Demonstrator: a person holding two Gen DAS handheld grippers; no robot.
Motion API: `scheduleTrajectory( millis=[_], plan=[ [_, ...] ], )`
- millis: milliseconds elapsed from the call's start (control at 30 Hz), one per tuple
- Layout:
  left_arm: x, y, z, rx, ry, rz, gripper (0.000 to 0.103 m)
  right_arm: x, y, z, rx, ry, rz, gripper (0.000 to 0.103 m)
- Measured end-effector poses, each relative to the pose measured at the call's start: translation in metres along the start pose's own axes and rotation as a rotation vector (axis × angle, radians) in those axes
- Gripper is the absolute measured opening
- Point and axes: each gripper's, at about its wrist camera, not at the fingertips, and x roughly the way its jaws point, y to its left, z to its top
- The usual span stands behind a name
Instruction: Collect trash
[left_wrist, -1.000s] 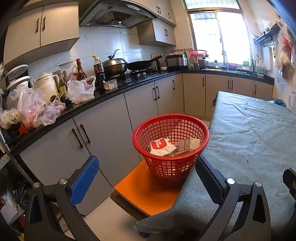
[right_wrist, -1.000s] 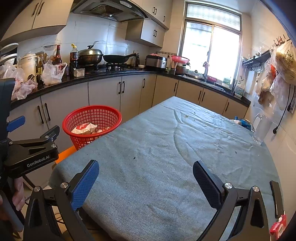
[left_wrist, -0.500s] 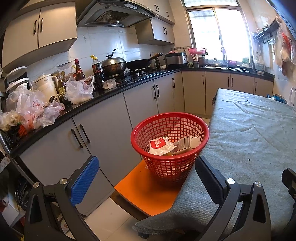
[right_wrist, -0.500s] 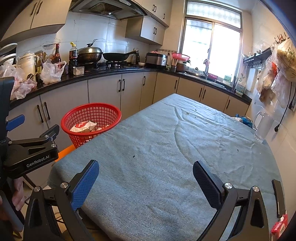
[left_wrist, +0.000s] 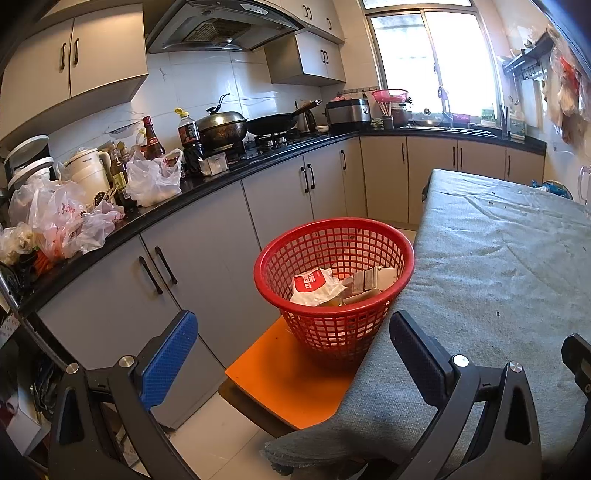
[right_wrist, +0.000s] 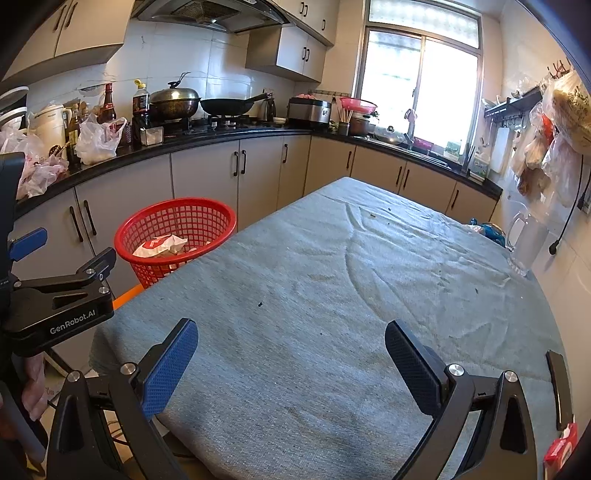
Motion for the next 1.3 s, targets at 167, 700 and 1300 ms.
scheduleTrajectory(
  millis=[167,700,1300],
  plan=[
    [0.001,-0.003,0.0,0.003,0.004,-0.009,0.103,0.001,-0.002,0.0,0.002,0.007,-0.007,0.103],
    [0.001,-0.004,0.0,0.004,0.006,-0.018,0.103,0.001,-0.003,-0.004,0.003,0.015,-0.011,0.103],
    [-0.004,-0.032,0.005,0.065,-0.005,-0.018,0.103,0.003,-0.027,-0.011,0.046,0.021,0.001,0.103]
  ],
)
